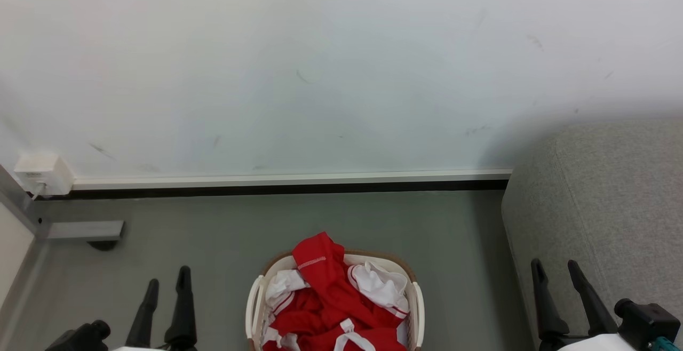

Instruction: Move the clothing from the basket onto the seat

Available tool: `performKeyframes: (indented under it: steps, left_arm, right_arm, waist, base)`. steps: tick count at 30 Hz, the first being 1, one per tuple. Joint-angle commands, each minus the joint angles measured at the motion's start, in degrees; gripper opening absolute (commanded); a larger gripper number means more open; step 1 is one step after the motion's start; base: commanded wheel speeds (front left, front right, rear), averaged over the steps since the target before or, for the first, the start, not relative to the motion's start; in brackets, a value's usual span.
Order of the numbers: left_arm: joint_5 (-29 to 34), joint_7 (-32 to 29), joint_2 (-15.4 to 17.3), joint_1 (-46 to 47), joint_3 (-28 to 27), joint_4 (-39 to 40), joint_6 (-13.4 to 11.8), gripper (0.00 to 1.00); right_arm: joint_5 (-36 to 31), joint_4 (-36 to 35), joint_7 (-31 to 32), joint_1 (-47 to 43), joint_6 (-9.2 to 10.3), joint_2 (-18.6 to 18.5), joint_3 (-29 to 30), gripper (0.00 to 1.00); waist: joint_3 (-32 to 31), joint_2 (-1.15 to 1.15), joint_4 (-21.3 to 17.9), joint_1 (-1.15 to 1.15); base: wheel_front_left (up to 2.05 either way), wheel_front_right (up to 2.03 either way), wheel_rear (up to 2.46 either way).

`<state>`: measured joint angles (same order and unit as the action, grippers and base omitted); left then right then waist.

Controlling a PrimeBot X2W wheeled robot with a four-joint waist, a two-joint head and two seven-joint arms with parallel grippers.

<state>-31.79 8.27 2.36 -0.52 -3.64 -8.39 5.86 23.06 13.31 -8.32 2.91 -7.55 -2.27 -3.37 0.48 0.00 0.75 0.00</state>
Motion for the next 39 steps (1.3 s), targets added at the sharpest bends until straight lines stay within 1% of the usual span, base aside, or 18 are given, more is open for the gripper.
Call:
performKeyframes:
  steps: [1, 20, 29, 39]
  left_arm:
    - [1.68, 0.65, 0.52, -0.21, -0.30, 0.43, 0.23, 1.00]
    - [12.94, 3.13, 0.61, -1.26, -1.00, -0.22, 0.89, 1.00]
    - [16.85, 4.29, 0.65, -1.93, -1.34, -0.23, 1.03, 1.00]
    - [21.05, 5.50, 0.68, -2.50, -1.88, -0.07, 0.99, 1.00]
  right_arm:
    - [-1.45, -0.15, -0.55, 0.50, 0.07, -0.63, -0.19, 1.00]
    - [-9.41, 0.76, -3.09, -0.23, 0.08, -0.72, -0.28, 1.00]
    - [-11.68, 1.25, -4.21, -0.91, 0.09, -0.74, 0.29, 1.00]
    - [-11.99, 1.93, -5.43, -1.44, 0.11, -0.77, 0.73, 1.00]
  waist:
    - [0.00, 0.00, 0.04, 0.00]
    - [0.01, 0.00, 0.32, 0.00]
    - [0.03, 0.00, 0.33, 0.00]
    - [0.29, 0.00, 0.32, 0.00]
  base:
    - [0.00, 0.00, 0.00]
    - [0.00, 0.00, 0.00]
    - [0.00, 0.00, 0.00]
    - [0.00, 0.00, 0.00]
